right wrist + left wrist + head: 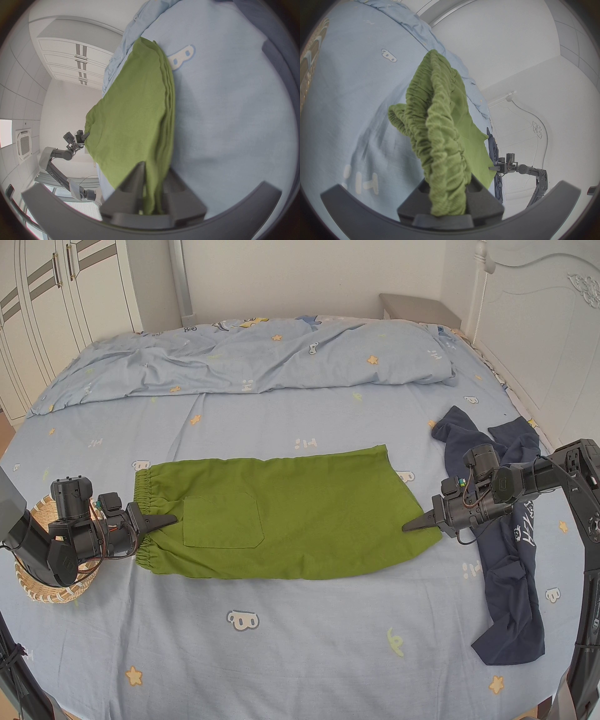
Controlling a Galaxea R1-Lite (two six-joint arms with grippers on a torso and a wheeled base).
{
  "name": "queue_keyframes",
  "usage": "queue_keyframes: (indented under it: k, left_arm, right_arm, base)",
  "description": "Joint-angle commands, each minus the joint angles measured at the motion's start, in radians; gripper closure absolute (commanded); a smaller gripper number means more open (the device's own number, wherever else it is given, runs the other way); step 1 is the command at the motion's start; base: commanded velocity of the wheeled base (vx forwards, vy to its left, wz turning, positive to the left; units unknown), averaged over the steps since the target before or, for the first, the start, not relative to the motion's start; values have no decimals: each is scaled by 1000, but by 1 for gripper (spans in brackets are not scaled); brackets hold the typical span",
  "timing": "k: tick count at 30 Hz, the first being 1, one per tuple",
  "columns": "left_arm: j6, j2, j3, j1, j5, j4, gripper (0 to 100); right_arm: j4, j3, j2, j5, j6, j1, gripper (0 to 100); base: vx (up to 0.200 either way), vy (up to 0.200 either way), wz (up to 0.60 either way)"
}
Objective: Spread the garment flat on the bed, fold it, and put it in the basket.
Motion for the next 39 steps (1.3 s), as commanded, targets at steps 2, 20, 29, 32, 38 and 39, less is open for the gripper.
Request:
queue_keyframes:
  k: [2, 20, 29, 32, 38, 39]
  left_arm:
    - [-1, 4, -4, 0, 0, -1, 100]
    - [50, -87, 33, 101, -100, 227, 100]
    - [191, -220, 295, 106, -100, 265, 100]
    - [256, -245, 401, 104, -100, 260, 100]
    - [363, -242, 536, 109, -91, 256, 100]
    - [374, -240, 548, 110, -91, 256, 100]
  right_arm:
    - [-5, -8, -4, 28, 7, -18, 100]
    - [68, 254, -305, 33, -10, -27, 100]
    - [19, 652, -500, 31, -50, 3, 100]
    - [-82, 813, -546, 31, -48, 29, 100]
    - [-266, 1067, -612, 31, -40, 61, 100]
    - [-284, 1098, -619, 31, -39, 61, 100]
  base:
    - [0, 0, 0]
    - [0, 0, 0]
    - [0, 0, 0]
    - [0, 0, 0]
    - [0, 0, 0]
    - [0, 0, 0]
